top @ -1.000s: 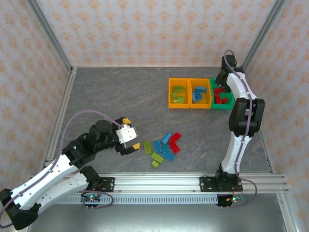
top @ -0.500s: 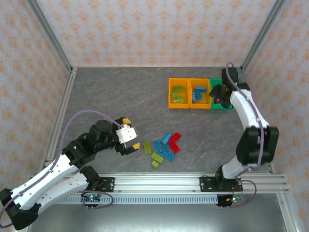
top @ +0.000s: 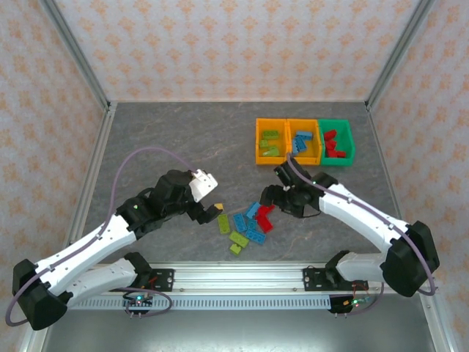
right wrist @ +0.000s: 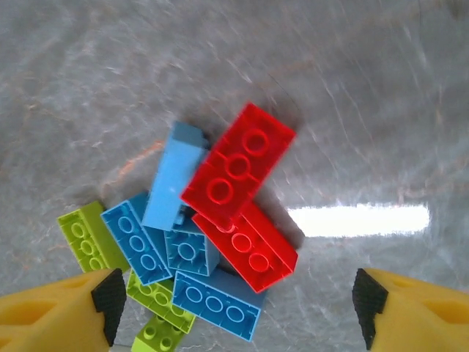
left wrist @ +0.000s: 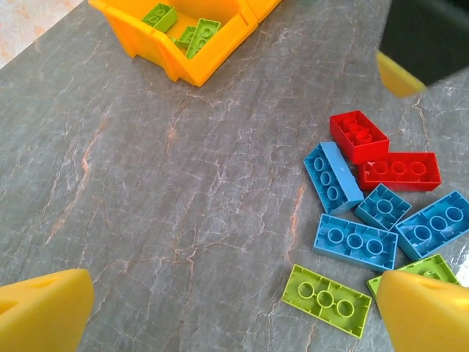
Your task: Sort the legos into containers by color
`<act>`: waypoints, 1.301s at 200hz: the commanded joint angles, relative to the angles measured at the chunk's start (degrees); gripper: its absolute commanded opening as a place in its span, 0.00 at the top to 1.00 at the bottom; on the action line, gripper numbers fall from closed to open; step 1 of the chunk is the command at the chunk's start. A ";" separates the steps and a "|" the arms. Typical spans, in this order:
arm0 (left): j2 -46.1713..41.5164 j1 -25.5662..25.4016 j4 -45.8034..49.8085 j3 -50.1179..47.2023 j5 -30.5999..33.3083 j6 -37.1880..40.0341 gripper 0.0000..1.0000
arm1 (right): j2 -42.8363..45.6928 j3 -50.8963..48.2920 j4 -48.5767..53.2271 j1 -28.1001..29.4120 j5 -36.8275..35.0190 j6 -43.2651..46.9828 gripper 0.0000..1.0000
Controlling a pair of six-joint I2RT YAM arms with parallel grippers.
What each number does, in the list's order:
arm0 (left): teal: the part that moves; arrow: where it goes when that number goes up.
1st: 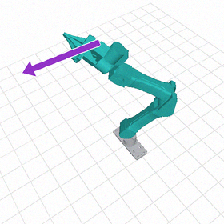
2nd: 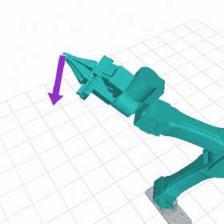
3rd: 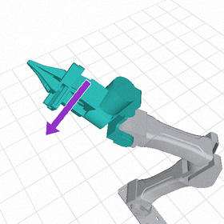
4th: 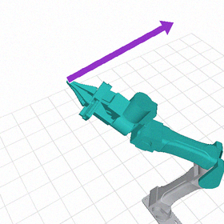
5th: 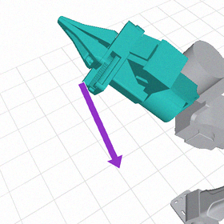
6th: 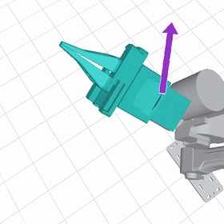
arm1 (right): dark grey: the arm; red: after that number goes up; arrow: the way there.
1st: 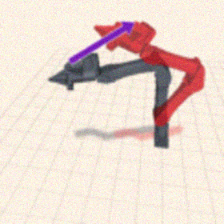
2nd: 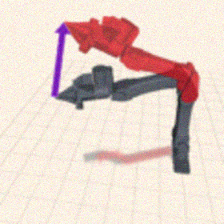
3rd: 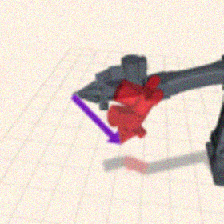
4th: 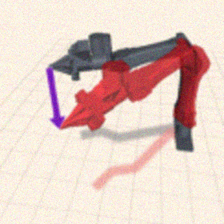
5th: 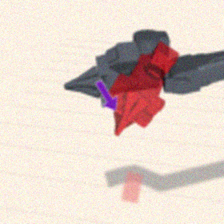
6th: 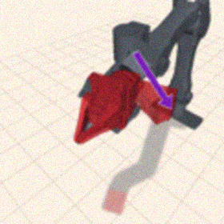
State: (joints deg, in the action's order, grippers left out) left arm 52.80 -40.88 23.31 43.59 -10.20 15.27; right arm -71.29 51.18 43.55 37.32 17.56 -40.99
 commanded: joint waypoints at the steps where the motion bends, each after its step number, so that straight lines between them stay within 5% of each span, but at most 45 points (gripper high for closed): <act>1: -1.70 -0.60 0.97 0.72 0.32 -0.65 0.00 | 0.90 -2.01 -3.96 0.55 -4.76 -11.80 0.14; 94: -2.52 -0.74 1.52 -0.27 -0.21 1.55 0.00 | -13.08 -2.31 -15.53 0.56 -0.73 -14.64 0.16; 137: -2.43 -0.84 1.74 -0.32 0.25 1.65 0.00 | -17.20 -3.34 -18.62 0.56 0.04 -15.49 0.31; 198: -2.78 -1.04 1.85 -0.46 0.66 2.14 0.00 | -11.90 -6.18 -17.44 0.56 -5.28 -17.72 0.64; 260: -3.35 -1.15 2.14 -0.63 1.81 2.64 0.00 | 0.22 -3.01 -9.82 -6.54 -14.08 -13.80 0.70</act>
State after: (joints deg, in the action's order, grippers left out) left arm 50.61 -41.65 23.79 43.55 -9.98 16.60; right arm -75.94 45.65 28.29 35.27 10.59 -57.60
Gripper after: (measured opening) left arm 0.998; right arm 0.321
